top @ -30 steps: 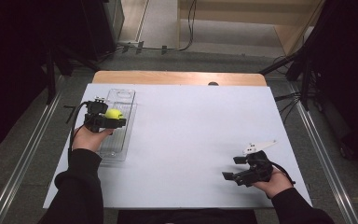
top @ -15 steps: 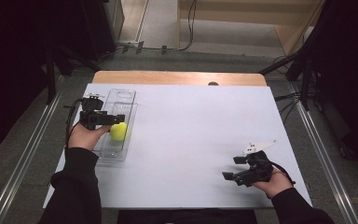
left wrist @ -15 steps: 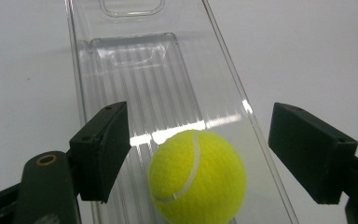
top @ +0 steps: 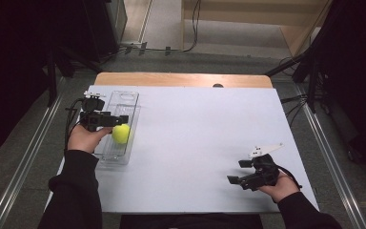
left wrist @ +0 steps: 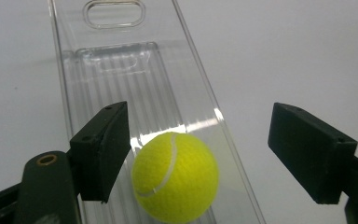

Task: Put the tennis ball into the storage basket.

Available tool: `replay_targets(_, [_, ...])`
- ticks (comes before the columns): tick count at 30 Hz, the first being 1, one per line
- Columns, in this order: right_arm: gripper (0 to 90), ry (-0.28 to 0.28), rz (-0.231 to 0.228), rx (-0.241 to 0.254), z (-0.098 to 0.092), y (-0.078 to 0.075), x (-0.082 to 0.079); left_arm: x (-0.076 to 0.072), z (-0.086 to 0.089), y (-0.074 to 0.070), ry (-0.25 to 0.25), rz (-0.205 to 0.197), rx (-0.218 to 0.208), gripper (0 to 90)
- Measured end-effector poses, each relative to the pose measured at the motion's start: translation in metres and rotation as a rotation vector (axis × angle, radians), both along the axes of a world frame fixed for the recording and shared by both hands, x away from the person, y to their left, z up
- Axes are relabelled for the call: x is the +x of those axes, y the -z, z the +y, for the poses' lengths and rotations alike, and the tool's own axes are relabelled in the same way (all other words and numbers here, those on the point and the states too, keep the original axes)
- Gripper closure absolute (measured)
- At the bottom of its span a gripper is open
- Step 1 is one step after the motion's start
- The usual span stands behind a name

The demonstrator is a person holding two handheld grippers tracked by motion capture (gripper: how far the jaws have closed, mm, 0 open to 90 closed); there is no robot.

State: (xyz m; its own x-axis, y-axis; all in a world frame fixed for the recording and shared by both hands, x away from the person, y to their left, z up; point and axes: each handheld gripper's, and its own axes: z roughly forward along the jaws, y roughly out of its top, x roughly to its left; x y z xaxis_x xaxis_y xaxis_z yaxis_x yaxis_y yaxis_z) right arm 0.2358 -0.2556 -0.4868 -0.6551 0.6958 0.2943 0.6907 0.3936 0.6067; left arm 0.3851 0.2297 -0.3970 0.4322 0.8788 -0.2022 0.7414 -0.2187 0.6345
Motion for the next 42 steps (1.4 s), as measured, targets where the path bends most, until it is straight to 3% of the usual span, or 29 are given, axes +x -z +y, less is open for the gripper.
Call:
replay_targets(8, [14.9, 0.001, 0.0, -0.001, 0.0, 0.0, 0.0, -0.003, -0.007, -0.005, 0.057, -0.003, -0.017, 21.6])
replay_targets(15, [14.9, -0.001, -0.002, 0.0, 0.0, 0.0, 0.0, -0.007, -0.017, -0.007, 0.112, 0.003, -0.003, 21.7])
replay_targets(17, [14.9, 0.001, -0.001, 0.0, 0.0, 0.0, 0.0, -0.007, -0.019, -0.007, 0.129, 0.016, -0.033, 21.7])
replay_targets(29, [14.9, -0.003, -0.001, -0.001, 0.001, 0.0, 0.001, -0.013, -0.038, -0.005, 0.215, 0.004, -0.02, 21.8])
replay_targets(34, [14.9, -0.003, -0.001, -0.001, 0.001, 0.0, 0.001, -0.014, -0.045, -0.003, 0.232, 0.007, -0.035, 21.8])
replay_targets(42, [14.9, -0.004, -0.001, -0.001, 0.001, -0.001, 0.001, -0.016, -0.054, 0.0, 0.26, -0.001, -0.021, 21.8])
